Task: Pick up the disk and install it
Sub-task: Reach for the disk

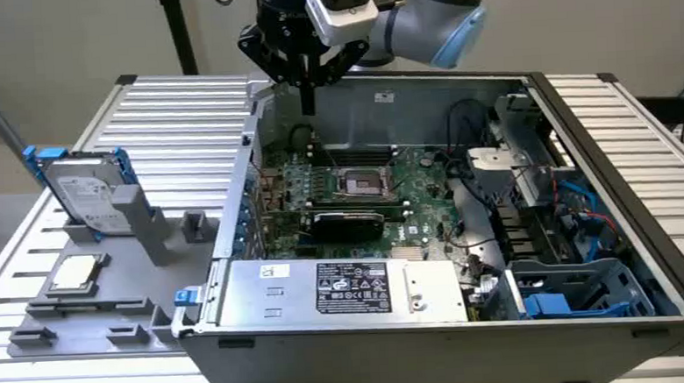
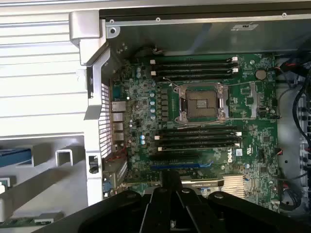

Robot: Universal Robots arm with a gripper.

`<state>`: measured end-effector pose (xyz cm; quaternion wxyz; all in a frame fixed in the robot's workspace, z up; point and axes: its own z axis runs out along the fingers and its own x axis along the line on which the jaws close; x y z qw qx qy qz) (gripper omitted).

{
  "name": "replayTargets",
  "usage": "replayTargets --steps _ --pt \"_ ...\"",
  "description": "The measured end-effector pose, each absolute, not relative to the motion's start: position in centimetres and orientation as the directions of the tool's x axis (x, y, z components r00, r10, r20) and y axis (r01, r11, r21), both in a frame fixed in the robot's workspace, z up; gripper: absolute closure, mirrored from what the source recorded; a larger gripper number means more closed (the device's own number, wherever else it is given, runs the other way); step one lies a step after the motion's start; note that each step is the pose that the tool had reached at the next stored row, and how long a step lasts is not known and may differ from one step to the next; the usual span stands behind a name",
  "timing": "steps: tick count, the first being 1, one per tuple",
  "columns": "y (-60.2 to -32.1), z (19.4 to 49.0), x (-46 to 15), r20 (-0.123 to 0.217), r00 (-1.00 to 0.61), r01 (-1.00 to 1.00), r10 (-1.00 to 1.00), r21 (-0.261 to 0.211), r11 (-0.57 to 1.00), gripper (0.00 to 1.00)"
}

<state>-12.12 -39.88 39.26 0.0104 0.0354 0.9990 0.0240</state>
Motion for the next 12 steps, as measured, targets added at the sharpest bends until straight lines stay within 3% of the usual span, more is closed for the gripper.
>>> replayTargets --steps 12 --pt "-39.88 39.26 -12.42 -0.019 -0.997 0.07 0.071 0.049 0.996 0.89"
